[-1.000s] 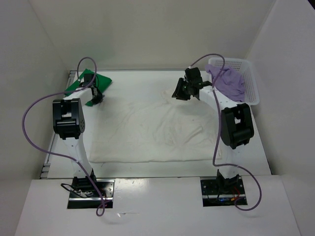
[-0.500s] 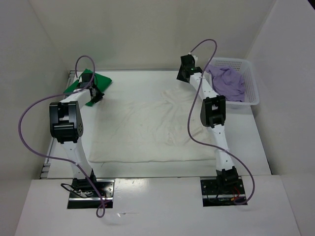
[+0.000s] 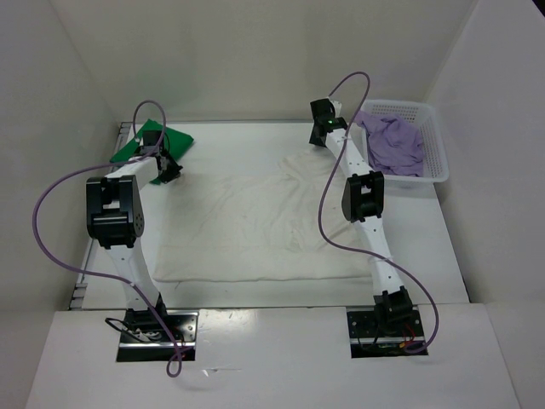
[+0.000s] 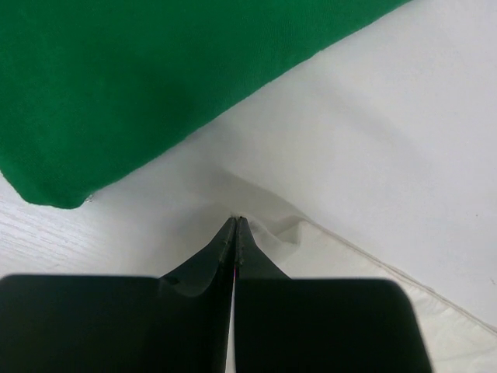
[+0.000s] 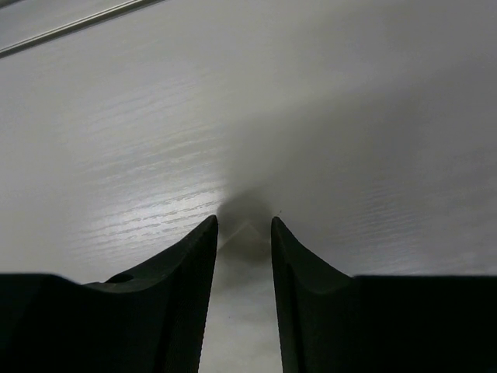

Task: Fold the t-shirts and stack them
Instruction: Grap the side of the flattened tshirt furthest away from the robot with both arms

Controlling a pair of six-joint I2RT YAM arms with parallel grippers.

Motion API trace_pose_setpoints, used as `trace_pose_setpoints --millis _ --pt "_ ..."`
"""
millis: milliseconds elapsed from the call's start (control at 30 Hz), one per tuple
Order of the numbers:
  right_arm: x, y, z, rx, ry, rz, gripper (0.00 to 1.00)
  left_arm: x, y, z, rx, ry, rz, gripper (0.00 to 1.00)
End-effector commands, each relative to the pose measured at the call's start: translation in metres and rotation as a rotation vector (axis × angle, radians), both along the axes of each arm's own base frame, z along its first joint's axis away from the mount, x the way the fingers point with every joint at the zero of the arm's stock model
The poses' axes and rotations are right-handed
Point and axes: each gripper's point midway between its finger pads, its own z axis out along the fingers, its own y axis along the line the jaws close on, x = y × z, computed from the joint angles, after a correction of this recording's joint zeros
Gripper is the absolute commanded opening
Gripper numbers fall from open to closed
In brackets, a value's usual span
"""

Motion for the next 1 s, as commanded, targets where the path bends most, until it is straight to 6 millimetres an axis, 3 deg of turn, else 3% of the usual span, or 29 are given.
trace_pose_setpoints --millis 0,100,167,233,300,400,433,467,500,533,567,600,633,700,733,800,833,867,900,933,967 --pt "-0.008 -0.001 -0.002 -0.018 0.034 0.008 0.38 0.014 -0.003 0.029 -0.018 -0.088 0.007 0.00" --pt "-0.009 0.003 -0.003 -0.002 0.038 0.022 0.17 0.014 -0.003 0.029 -0.018 -0.088 0.007 0.00" --pt "-0.005 0.004 0.010 0.010 0.012 0.016 0.06 0.017 -0.003 0.033 -0.018 -0.097 0.007 0.00" --pt "-0.004 0.004 0.028 0.016 -0.012 0.016 0.01 0.017 -0.005 0.033 -0.024 -0.097 0.001 0.00" --pt "-0.001 0.008 0.064 0.041 -0.069 0.027 0.00 0.017 -0.005 0.038 -0.023 -0.108 0.000 0.00" --pt "-0.006 0.002 0.083 0.086 -0.068 0.037 0.00 0.014 -0.007 0.047 -0.035 -0.128 0.002 0.00" --pt "-0.011 0.004 0.109 0.102 -0.094 0.048 0.00 0.014 -0.007 0.047 -0.035 -0.128 0.002 0.00" --pt "-0.018 -0.001 0.100 0.105 -0.059 0.048 0.00 0.012 -0.008 0.054 -0.040 -0.141 0.008 0.00" --pt "-0.021 -0.006 0.106 0.113 -0.064 0.046 0.00 0.012 -0.008 0.059 -0.039 -0.150 0.008 0.00" --pt "-0.028 -0.002 0.137 0.144 -0.103 0.072 0.00 0.011 -0.008 0.056 -0.039 -0.150 0.008 0.00" --pt "-0.042 -0.007 0.114 0.144 -0.036 0.070 0.00 0.009 -0.008 0.059 -0.039 -0.155 0.008 0.00" --pt "-0.044 -0.006 0.123 0.156 -0.068 0.079 0.00 0.009 -0.008 0.066 -0.038 -0.168 0.007 0.00" --pt "-0.063 -0.010 0.125 0.153 -0.051 0.078 0.00 0.006 -0.008 0.062 -0.038 -0.160 0.008 0.00" --pt "-0.075 -0.016 0.134 0.162 -0.068 0.076 0.00 0.001 -0.011 0.069 -0.045 -0.171 0.000 0.00" --pt "-0.090 -0.022 0.138 0.169 -0.059 0.075 0.00 -0.001 -0.011 0.070 -0.045 -0.171 0.000 0.00" --pt "-0.103 -0.028 0.141 0.177 -0.055 0.073 0.00 -0.007 -0.011 0.072 -0.045 -0.177 0.000 0.00" --pt "-0.112 -0.029 0.132 0.174 -0.031 0.071 0.00 -0.007 -0.011 0.072 -0.045 -0.177 0.000 0.00" --pt "-0.119 -0.031 0.145 0.176 -0.050 0.072 0.00 -0.011 -0.012 0.078 -0.037 -0.187 -0.007 0.00" --pt "-0.125 -0.032 0.145 0.175 -0.045 0.072 0.00 -0.011 -0.013 0.082 -0.043 -0.196 -0.014 0.00" --pt "-0.136 -0.033 0.134 0.171 -0.013 0.069 0.00 -0.016 -0.014 0.080 -0.043 -0.189 -0.014 0.00" --pt "-0.145 -0.033 0.145 0.181 -0.029 0.078 0.00 -0.020 -0.014 0.082 -0.043 -0.193 -0.014 0.00"
